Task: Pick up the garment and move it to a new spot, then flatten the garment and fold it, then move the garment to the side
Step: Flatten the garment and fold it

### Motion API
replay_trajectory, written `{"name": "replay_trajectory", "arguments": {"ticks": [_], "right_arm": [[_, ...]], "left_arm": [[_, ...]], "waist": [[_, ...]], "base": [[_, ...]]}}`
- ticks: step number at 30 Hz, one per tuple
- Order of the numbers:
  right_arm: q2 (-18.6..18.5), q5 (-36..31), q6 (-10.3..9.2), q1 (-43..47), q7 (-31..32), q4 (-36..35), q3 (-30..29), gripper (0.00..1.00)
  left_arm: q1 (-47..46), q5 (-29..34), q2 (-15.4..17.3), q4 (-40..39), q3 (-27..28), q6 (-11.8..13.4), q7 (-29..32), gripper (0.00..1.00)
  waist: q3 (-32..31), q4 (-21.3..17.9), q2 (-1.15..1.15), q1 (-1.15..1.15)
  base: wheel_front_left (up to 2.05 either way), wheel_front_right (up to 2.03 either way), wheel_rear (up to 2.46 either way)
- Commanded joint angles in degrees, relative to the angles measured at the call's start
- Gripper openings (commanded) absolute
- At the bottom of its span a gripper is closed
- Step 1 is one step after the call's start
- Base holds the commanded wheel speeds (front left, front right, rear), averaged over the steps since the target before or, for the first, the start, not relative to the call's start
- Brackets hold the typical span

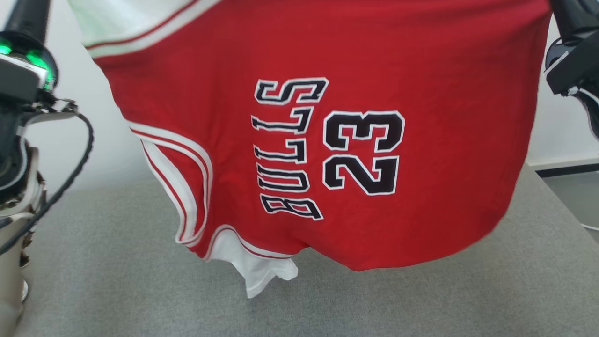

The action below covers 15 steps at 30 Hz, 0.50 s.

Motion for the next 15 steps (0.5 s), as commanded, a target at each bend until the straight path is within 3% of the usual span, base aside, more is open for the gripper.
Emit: {"name": "replay_trajectory", "arguments": {"ticks": [1,7,10,15], "right_arm": [[0.5,0.1,-0.04,1.2,0.9,-0.1,-0.5,0.0],[4.3,-0.9,-0.04,0.9,5.4,3.4,-1.2,0.0],[6.9,-2.6,-0.04,-1.9,5.9,7.0,-0.5,0.0],[10.3,-6.6,-0.04,-11.5,5.9,14.3,-0.1,0.0]], "left_arm": [[-0.8,0.4,0.1,0.6,-0.5,0.2,0.5,0.0],[-5.6,3.0,-1.3,8.3,-4.9,-0.1,2.4,0.0],[-10.0,8.6,-1.5,15.2,-9.8,-2.8,1.6,0.0],[-23.4,16.8,-4.4,26.8,-15.0,-7.2,-1.2,0.0]], "waist": [[0.9,-0.1,0.0,0.0],[5.3,0.2,0.0,0.0],[8.7,0.6,0.0,0.0],[20.9,1.9,0.0,0.0]], "base": [[0.0,0.0,0.0],[0.0,0.0,0.0],[0.0,0.0,0.0],[0.0,0.0,0.0]]}}
